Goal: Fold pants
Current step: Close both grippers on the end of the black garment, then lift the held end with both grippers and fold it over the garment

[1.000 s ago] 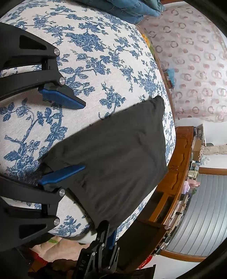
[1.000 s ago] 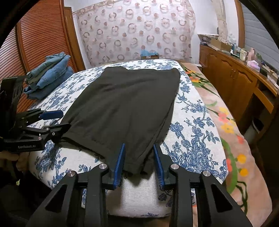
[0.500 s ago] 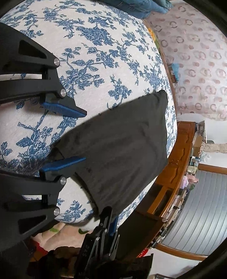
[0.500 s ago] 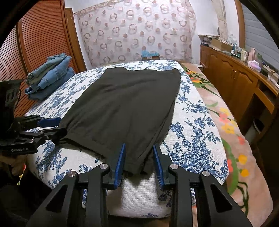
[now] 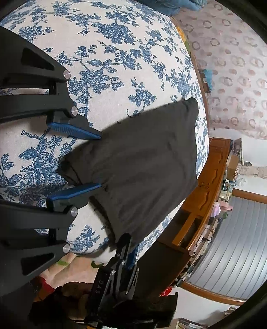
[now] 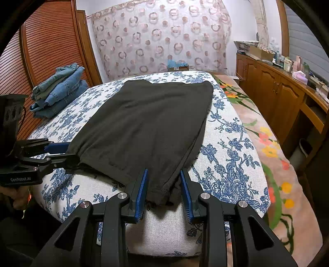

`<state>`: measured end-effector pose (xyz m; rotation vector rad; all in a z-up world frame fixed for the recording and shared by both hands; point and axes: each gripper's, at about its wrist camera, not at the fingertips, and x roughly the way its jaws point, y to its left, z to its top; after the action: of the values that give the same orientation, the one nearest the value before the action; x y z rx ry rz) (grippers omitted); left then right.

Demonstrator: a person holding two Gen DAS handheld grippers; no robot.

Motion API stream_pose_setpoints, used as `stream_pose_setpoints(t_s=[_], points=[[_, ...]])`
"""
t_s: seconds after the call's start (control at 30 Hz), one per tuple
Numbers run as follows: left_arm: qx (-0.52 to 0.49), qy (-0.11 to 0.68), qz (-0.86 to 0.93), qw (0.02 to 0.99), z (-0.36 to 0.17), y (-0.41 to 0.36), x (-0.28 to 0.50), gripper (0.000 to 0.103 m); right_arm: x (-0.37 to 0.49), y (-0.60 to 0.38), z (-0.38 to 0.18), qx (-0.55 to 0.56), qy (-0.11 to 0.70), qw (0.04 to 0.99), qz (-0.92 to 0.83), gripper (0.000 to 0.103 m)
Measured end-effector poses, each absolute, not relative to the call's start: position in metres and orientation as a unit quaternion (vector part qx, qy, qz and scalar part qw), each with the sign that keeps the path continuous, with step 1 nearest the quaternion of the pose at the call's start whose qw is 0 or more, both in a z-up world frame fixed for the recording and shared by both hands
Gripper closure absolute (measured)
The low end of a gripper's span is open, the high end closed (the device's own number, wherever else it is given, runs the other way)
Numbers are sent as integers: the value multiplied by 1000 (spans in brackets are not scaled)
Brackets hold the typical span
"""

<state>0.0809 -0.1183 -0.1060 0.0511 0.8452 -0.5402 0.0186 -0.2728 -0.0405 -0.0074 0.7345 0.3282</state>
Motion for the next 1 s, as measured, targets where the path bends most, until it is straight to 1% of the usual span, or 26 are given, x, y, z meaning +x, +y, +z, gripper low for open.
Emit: stream_pose_setpoints(t_s=[0.27,0.33,0.37,0.4,0.5,0.53,0.6,0.67,0.87,1.0], points=[[26,402,-259,878,-106,-118,82,59,18,-273,-40,-3,356,921,160,71],[19,404,-274,873,-107,-118,82,73,19,-272,-40,-6,357,920,163,74],[17,403,-277,872,-107,-117,82,76,19,-271,-40,-8,358,919,166,76],[15,403,-275,873,-107,-116,83,82,19,-271,-40,-11,359,918,167,78],[8,405,-275,872,-108,-113,85,87,20,-270,-39,-13,360,916,173,82],[8,405,-275,872,-108,-112,85,89,21,-270,-39,-11,361,916,176,83],[11,403,-276,872,-107,-113,83,91,22,-269,-39,-4,364,913,186,91],[16,399,-274,875,-104,-113,82,92,22,-267,-38,-7,363,913,185,94],[8,384,-274,882,-89,-108,78,94,17,-271,-30,11,349,915,201,95],[8,357,-281,891,-61,-105,73,96,14,-269,-10,12,323,922,213,95]])
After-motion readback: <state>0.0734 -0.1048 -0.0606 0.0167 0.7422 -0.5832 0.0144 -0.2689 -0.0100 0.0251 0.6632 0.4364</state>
